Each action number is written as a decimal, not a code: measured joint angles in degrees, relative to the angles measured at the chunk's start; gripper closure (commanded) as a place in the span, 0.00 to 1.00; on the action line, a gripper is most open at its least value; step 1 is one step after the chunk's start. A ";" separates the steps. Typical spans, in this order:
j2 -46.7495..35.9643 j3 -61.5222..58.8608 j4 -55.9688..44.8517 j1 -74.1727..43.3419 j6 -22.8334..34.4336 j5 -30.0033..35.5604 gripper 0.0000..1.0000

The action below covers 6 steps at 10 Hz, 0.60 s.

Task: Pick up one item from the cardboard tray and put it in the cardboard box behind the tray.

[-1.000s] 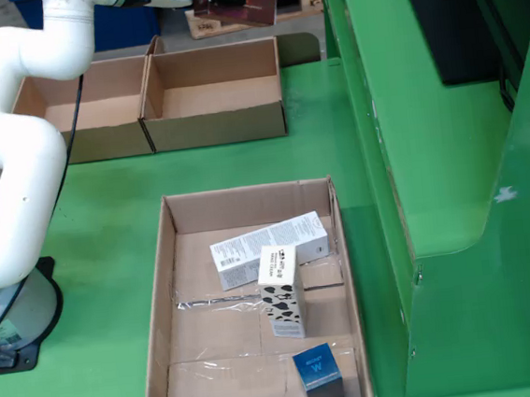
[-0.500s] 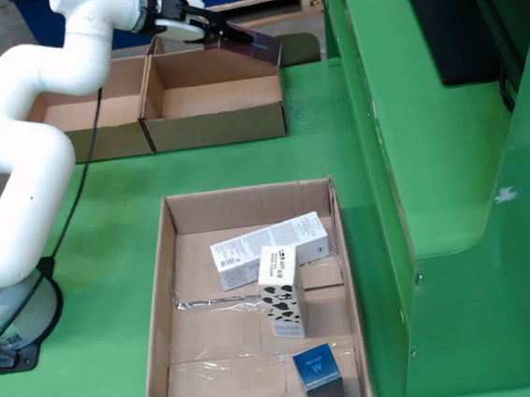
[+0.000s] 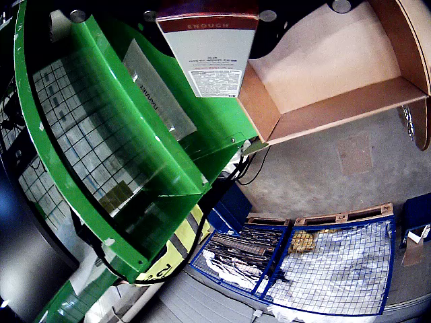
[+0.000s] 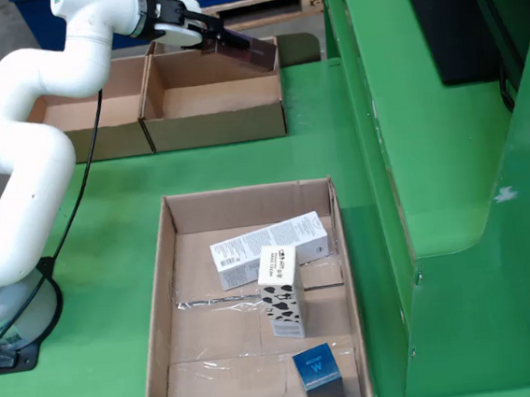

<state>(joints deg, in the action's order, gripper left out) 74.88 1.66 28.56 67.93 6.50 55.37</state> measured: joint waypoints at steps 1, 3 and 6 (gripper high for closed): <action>0.00 -0.08 0.00 -0.17 -0.26 0.00 1.00; 0.00 -0.08 0.00 -0.79 -0.26 0.00 1.00; 0.00 0.00 0.00 -0.52 -0.26 0.00 1.00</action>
<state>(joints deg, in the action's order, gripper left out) 74.88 1.66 28.56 67.41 6.24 55.37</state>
